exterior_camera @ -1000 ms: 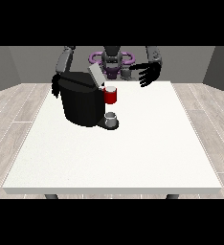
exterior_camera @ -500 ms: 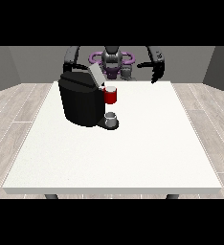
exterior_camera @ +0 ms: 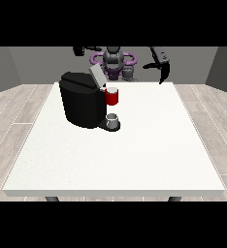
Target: Insert the coffee pod into the coffee machine and close the lid
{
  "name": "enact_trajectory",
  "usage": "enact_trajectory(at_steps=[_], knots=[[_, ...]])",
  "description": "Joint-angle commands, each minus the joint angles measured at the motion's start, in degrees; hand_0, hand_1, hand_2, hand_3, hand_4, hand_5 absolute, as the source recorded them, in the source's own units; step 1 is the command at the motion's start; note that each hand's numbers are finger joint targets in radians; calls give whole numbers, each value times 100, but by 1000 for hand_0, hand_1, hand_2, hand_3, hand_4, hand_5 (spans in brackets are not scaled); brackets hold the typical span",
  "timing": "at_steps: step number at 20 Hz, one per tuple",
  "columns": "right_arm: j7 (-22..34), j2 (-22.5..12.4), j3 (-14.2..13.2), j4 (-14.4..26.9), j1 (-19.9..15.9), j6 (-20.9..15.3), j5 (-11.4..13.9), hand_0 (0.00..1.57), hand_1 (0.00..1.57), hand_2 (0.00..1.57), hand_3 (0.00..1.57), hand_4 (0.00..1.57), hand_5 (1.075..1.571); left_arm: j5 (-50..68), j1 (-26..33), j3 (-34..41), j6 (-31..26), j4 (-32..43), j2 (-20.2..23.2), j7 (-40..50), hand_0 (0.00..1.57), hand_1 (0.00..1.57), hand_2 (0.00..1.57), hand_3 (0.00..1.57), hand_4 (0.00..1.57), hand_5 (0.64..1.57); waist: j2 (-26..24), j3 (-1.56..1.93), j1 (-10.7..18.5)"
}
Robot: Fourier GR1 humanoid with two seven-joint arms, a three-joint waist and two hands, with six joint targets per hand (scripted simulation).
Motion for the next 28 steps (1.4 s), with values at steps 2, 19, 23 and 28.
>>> enact_trajectory(at_steps=[2,19,23,28], knots=[[423,-81,146,-987,-359,-237,347,0,0,0,0,200,1571,96,113,-118,-48,-330,-118,-190,0,0,0,0,181,1571,334,3,91],[935,-170,-470,-611,-1601,-1153,991,0,0,0,0,195,1571,385,463,-928,-183,-2235,-505,19,0,0,0,0,356,1571,1649,7,1114],[752,43,-679,-148,-2081,-1452,1060,0,0,0,0,351,1571,566,510,-819,-443,-2405,-193,-22,0,0,0,0,357,1571,1965,7,1238],[1042,-58,-1029,241,-2628,-1432,942,0,0,0,0,414,1571,506,446,-897,-125,-2322,-400,-196,0,0,0,0,301,1571,2157,5,1125]])
